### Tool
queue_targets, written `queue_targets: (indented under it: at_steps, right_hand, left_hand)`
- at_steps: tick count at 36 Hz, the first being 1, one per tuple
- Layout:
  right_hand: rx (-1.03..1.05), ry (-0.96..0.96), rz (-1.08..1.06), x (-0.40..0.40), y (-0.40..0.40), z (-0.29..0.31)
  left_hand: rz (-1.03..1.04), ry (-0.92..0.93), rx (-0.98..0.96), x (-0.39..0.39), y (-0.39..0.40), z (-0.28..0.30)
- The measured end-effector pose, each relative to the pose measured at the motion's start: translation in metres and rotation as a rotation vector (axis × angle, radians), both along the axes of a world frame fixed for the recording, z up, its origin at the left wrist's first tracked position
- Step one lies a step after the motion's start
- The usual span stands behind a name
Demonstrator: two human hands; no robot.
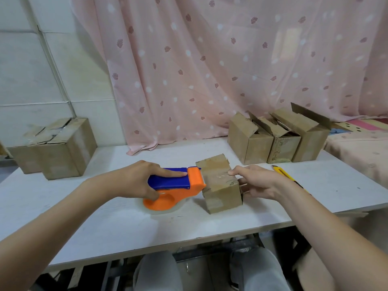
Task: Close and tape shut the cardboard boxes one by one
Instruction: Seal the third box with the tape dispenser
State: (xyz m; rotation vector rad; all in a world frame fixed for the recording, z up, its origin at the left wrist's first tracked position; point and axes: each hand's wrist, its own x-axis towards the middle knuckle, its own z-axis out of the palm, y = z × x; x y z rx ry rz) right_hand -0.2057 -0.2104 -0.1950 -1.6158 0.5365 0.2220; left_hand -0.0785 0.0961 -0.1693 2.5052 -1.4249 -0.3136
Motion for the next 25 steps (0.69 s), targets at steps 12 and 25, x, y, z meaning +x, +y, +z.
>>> queue_targets:
  at_steps: [12,25]
  right_hand:
    - [-0.434,-0.021,0.019,0.009,-0.004,-0.008]
    - [-1.354,-0.390,0.571,-0.016,0.058,-0.015]
  left_hand:
    - [-0.006,-0.012,-0.017,0.001,-0.011,0.003]
    - [-0.008,-0.034,-0.034,0.000,-0.011,0.003]
